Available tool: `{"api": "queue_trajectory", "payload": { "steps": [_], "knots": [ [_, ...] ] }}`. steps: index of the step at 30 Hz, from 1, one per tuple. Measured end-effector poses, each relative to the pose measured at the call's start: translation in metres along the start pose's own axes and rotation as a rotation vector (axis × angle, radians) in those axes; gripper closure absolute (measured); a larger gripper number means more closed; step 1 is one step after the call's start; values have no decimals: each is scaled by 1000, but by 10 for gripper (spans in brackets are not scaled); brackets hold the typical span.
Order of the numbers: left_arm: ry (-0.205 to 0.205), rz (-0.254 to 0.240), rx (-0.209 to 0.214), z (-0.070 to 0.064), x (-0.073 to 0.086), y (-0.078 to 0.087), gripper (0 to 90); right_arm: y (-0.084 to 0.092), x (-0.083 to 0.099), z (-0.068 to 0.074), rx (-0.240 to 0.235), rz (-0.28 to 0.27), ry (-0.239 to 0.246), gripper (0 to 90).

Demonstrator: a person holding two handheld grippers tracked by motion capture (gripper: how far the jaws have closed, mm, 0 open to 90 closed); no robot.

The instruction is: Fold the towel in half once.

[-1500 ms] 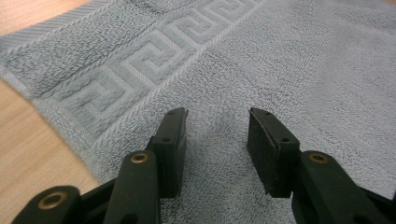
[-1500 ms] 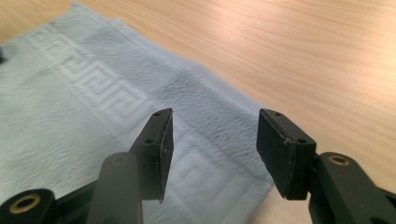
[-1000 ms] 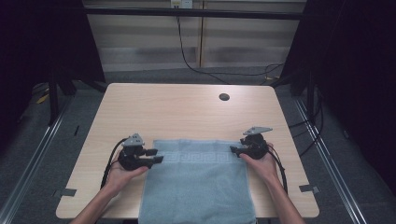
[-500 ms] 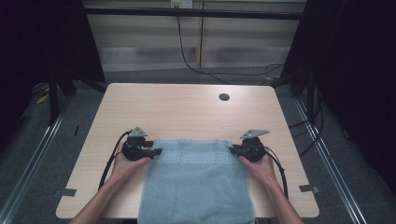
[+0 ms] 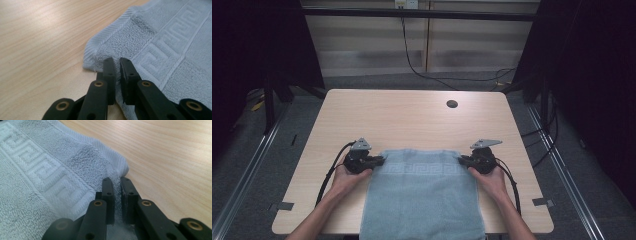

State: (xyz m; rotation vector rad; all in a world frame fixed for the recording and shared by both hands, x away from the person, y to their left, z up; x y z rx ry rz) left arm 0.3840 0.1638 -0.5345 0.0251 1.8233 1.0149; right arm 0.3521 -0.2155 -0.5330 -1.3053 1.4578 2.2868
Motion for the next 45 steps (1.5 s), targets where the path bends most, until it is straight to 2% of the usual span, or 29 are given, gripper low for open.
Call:
{"api": "queue_trajectory", "payload": {
  "steps": [1, 7, 8, 11, 15, 19, 23, 27, 28, 30, 34, 36, 39, 42, 43, 45],
  "knots": [
    [19, -8, 7, 2, 0, 1, 848, 0, -1, 0, -21, -5, -17, 847],
    [74, -62, 54, 2, -6, 8, 854, 3, -4, 3, -70, -44, -51, 853],
    [71, -67, 57, 1, -7, 10, 854, 8, -7, 5, -91, -71, -62, 854],
    [75, -120, 75, -4, -14, 22, 854, 16, -13, 7, -98, -102, -56, 855],
    [79, -159, 72, -4, -22, 34, 854, 31, -24, 8, -108, -164, -60, 857],
    [78, -192, 67, -2, -35, 47, 854, 41, -33, 3, -111, -197, -70, 859],
    [62, -230, 63, -1, -50, 58, 855, 49, -53, 5, -124, -245, -46, 858],
    [59, -263, 46, 4, -67, 66, 855, 57, -74, 5, -129, -265, -25, 857],
    [57, -272, 40, 6, -72, 69, 855, 61, -86, 3, -127, -285, -25, 858],
    [51, -286, 16, 11, -83, 74, 855, 63, -91, 2, -125, -292, -23, 859],
    [56, -336, -12, 20, -109, 91, 856, 75, -121, 0, -114, -339, -3, 860],
    [30, -335, -34, 22, -119, 98, 858, 82, -138, -2, -97, -347, 14, 860],
    [19, -367, -44, 20, -136, 110, 859, 94, -157, -1, -88, -371, 32, 862],
    [27, -373, -69, 23, -155, 117, 859, 107, -174, -1, -60, -389, 54, 862],
    [27, -381, -73, 24, -159, 119, 859, 111, -178, -1, -58, -408, 50, 862],
    [20, -396, -52, 18, -159, 120, 860, 116, -178, -2, -91, -468, 18, 863]
  ]
}}
Point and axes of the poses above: each handheld gripper's, and its own axes: y roughly backward along the jaws, x roughly out of its underside, z roughly to its left, the point moved 4 cm from there along -y, roughly forward along the jaws, and after that the axes turned 3 degrees about -x, right-handed, at the moved point
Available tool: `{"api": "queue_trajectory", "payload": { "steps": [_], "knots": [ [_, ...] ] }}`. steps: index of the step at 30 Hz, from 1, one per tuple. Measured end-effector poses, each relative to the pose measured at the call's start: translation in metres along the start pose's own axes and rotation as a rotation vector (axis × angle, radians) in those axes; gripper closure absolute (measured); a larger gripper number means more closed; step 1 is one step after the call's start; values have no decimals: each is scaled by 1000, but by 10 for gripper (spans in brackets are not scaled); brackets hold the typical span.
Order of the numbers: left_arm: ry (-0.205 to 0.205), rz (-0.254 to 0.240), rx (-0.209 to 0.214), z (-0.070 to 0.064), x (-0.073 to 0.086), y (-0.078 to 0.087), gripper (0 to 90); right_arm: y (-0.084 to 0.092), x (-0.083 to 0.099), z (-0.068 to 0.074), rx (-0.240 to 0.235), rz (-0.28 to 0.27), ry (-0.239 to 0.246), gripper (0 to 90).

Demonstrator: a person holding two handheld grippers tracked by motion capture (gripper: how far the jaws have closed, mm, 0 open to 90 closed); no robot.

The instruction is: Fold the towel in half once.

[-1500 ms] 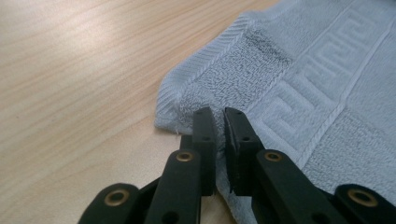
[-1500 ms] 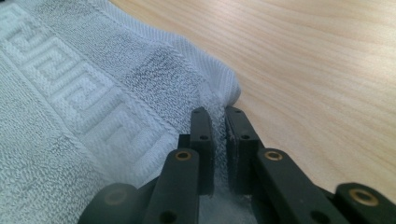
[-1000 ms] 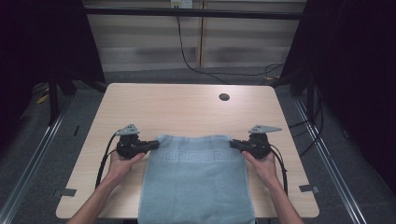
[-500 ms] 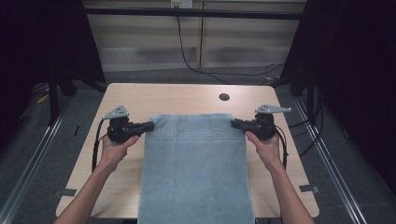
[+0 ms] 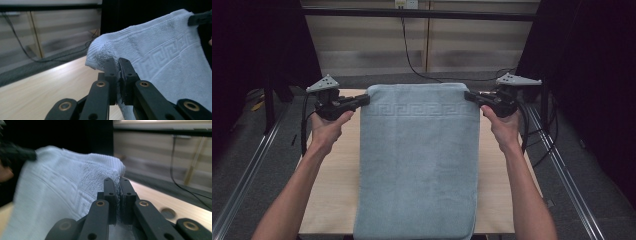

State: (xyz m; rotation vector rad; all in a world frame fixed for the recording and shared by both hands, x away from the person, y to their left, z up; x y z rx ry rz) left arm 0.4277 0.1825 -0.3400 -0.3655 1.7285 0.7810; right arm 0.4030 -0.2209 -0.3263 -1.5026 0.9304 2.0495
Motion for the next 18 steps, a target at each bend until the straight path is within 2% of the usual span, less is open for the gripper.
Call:
{"api": "queue_trajectory", "payload": {
  "steps": [1, 3, 7, 9, 12, 14, 16, 18],
  "knots": [
    [-20, 4, 5, -3, 3, 1, 859, 0, 3, 0, 4, 5, 0, 863],
    [-33, 19, 18, -9, 13, 3, 860, 1, 14, 2, -5, 28, 2, 863],
    [-28, 29, 60, -19, 37, 14, 859, 9, 43, 13, -26, 66, -2, 863],
    [-28, 28, 79, -25, 48, 22, 860, 17, 57, 23, -50, 84, -1, 864],
    [-22, 27, 108, -36, 60, 35, 860, 30, 68, 37, -56, 109, 17, 864],
    [-47, 39, 105, -41, 65, 42, 860, 41, 72, 49, -90, 93, 18, 865],
    [-36, 48, 124, -46, 72, 47, 860, 48, 80, 60, -95, 119, 28, 865],
    [-44, 67, 138, -53, 81, 50, 860, 54, 92, 70, -117, 148, 30, 867]
  ]
}}
Point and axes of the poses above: each handheld gripper's, and its own axes: y roughly backward along the jaws, x roughly out of its underside, z roughly to its left, the point moved 4 cm from there along -y, roughly forward along the jaws, and after that the axes turned 3 degrees about -x, right-handed, at the moved point
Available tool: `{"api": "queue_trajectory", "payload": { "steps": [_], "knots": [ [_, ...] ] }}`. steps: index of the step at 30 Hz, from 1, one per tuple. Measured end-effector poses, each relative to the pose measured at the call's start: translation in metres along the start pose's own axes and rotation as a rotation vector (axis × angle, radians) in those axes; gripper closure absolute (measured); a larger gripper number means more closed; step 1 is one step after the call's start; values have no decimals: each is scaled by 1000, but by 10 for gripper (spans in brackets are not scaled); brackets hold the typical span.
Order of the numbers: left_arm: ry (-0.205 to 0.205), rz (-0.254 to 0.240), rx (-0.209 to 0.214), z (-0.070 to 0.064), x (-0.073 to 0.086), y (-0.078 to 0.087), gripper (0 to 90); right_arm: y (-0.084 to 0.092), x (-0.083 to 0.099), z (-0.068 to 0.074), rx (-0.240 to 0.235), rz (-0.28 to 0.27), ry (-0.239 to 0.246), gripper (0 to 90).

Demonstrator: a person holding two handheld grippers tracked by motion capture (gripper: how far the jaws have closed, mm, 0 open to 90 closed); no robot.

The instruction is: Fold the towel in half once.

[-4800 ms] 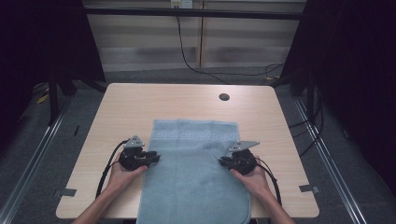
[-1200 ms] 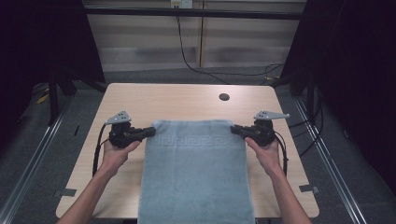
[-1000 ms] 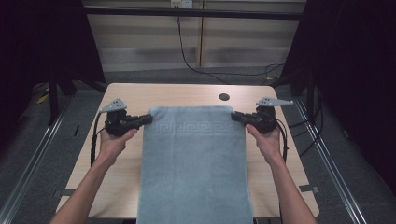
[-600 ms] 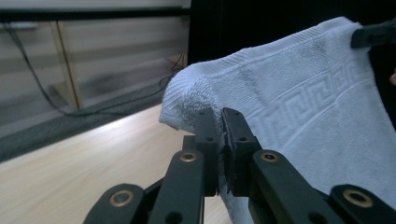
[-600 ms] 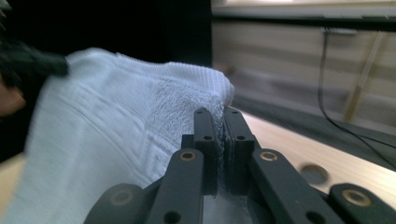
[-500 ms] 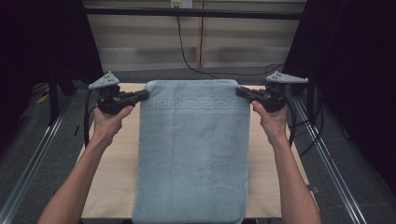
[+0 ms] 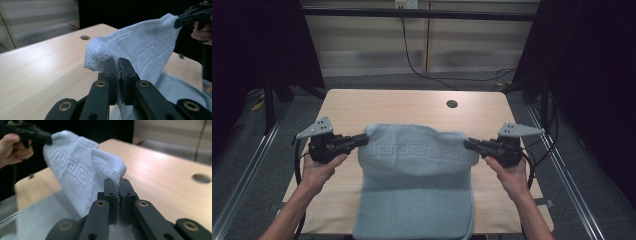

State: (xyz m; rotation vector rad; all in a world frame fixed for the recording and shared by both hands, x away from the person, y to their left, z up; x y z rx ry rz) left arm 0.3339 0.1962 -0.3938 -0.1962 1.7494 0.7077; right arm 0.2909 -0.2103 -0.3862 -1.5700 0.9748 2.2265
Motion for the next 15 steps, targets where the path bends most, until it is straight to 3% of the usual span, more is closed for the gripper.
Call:
{"api": "queue_trajectory", "payload": {
  "steps": [4, 5, 7, 8, 9, 11, 12, 15],
  "knots": [
    [6, 66, 42, -18, 32, 1, 860, -3, 38, 21, -25, 89, -16, 869],
    [9, 106, 64, -24, 46, 0, 860, -4, 46, 24, -28, 111, -20, 869],
    [1, 189, 70, -30, 72, 0, 860, -6, 70, 34, -48, 164, -37, 868],
    [24, 205, 77, -31, 80, 1, 860, -8, 80, 38, -45, 204, -36, 869],
    [72, 226, 98, -33, 92, 2, 860, -9, 88, 40, -49, 226, -36, 869],
    [74, 252, 98, -41, 105, 4, 860, -11, 108, 46, -70, 275, -58, 868],
    [96, 261, 112, -46, 111, 4, 860, -11, 117, 50, -81, 293, -69, 868],
    [66, 310, 135, -57, 123, 4, 859, -13, 135, 61, -102, 335, -81, 868]
  ]
}}
Point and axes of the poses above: each handheld gripper's, and its own axes: y roughly backward along the jaws, x roughly out of its underside, z roughly to its left, the point moved 4 cm from there along -y, roughly forward along the jaws, and after that the axes turned 3 degrees about -x, right-handed, at the moved point
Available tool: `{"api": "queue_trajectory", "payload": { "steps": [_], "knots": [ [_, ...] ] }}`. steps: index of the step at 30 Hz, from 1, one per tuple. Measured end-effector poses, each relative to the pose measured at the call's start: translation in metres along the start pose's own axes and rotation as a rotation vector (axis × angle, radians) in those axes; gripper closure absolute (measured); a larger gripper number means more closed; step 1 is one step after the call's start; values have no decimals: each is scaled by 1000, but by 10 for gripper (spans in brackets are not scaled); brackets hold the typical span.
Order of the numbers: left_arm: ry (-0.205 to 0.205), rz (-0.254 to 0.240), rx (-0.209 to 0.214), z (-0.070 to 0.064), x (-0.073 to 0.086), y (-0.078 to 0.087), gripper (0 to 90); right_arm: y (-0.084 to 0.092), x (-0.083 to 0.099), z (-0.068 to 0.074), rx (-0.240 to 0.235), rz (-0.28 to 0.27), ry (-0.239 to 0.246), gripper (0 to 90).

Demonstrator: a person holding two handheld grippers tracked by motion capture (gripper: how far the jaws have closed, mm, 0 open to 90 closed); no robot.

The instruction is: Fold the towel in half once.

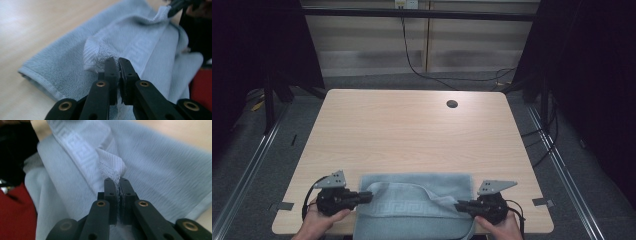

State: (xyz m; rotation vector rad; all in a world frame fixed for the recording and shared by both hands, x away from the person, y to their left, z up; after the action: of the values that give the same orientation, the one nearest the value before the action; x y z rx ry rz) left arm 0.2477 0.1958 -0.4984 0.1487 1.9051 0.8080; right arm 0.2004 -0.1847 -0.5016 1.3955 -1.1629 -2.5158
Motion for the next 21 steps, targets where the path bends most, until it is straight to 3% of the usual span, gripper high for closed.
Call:
{"api": "queue_trajectory", "payload": {
  "steps": [2, 3, 4, 6, 7, 9, 12, 16, 21],
  "knots": [
    [11, 54, -3, 2, 11, -8, 859, -7, 7, -1, 3, 31, 5, 868],
    [-4, 80, -17, 4, 15, -12, 860, -10, 9, -2, 2, 32, -3, 869],
    [-5, 81, -9, 6, 15, -13, 860, -12, 10, -2, 6, 41, 0, 870],
    [-18, 98, -70, 15, 12, -16, 860, -14, 8, -4, 31, 51, 18, 871],
    [-21, 102, -80, 20, 11, -19, 860, -16, 6, -6, 41, 53, 25, 872],
    [11, 86, -106, 34, 5, -23, 860, -19, 1, -13, 57, 53, 15, 872],
    [1, 92, -163, 51, -8, -32, 861, -26, -11, -27, 82, 54, 17, 872],
    [23, 84, -204, 78, -26, -45, 863, -36, -31, -48, 131, 70, 25, 871],
    [67, 51, -237, 111, -46, -61, 863, -46, -49, -77, 152, 48, -21, 872]
  ]
}}
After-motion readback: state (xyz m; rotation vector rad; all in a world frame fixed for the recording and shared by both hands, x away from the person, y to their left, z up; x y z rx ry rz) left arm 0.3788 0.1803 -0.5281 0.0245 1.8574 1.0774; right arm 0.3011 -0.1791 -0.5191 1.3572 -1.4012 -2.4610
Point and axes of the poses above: each handheld gripper's, and its own axes: y roughly backward along the jaws, x roughly out of its underside, z roughly to its left, the point moved 4 cm from there along -y, roughly forward along the jaws, and after that the axes turned 3 degrees about -x, right-handed, at the moved point
